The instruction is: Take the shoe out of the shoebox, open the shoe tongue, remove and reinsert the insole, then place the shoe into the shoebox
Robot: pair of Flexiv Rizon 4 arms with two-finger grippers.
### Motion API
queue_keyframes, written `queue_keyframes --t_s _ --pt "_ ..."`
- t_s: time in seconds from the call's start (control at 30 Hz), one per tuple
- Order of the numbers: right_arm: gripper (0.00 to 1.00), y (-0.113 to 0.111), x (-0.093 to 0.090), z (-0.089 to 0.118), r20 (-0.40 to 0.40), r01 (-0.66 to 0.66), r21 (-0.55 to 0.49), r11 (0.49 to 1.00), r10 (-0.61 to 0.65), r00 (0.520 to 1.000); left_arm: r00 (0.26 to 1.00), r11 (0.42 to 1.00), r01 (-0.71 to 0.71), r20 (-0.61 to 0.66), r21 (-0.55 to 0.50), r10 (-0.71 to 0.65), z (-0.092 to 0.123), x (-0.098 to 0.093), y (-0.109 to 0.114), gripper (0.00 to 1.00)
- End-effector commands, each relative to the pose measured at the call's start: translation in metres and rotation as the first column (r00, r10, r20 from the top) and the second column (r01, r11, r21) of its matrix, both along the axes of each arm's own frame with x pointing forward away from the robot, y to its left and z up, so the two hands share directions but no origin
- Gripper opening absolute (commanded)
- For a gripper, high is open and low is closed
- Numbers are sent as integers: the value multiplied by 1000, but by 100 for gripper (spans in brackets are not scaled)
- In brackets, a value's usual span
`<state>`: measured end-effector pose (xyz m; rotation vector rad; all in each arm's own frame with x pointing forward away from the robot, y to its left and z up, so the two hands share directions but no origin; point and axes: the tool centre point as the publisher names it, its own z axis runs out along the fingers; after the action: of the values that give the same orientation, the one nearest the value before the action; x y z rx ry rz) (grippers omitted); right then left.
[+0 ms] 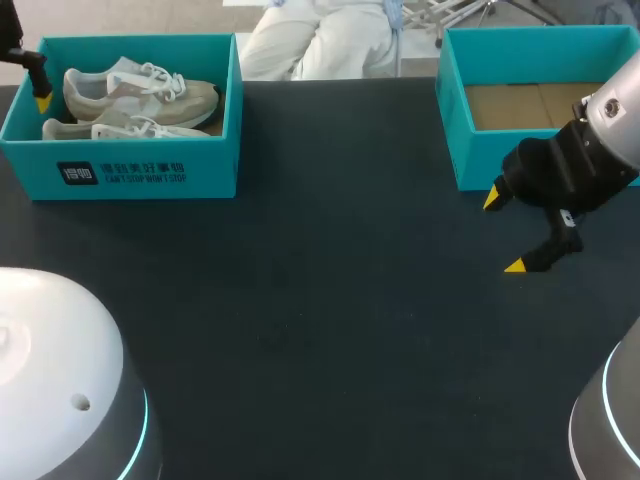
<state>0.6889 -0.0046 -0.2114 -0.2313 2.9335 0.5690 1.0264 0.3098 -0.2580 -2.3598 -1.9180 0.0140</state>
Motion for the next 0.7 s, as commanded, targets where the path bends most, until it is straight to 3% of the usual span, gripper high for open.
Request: queue_keyframes --t_s 0.03,0.57,0.7 --pt "100 1 1 -1 0 1 -2 1000 -1 1000 998 1000 -7 69 -10 8 -2 -14 0 100" --pt "100 1 1 -1 0 1 -2 1000 -1 1000 997 1000 -16 74 -8 17 -1 -15 -1 100" --pt "100 1 1 -1 0 1 -2 1000 -1 1000 997 1000 -21 73 -4 22 -6 -16 -11 100"
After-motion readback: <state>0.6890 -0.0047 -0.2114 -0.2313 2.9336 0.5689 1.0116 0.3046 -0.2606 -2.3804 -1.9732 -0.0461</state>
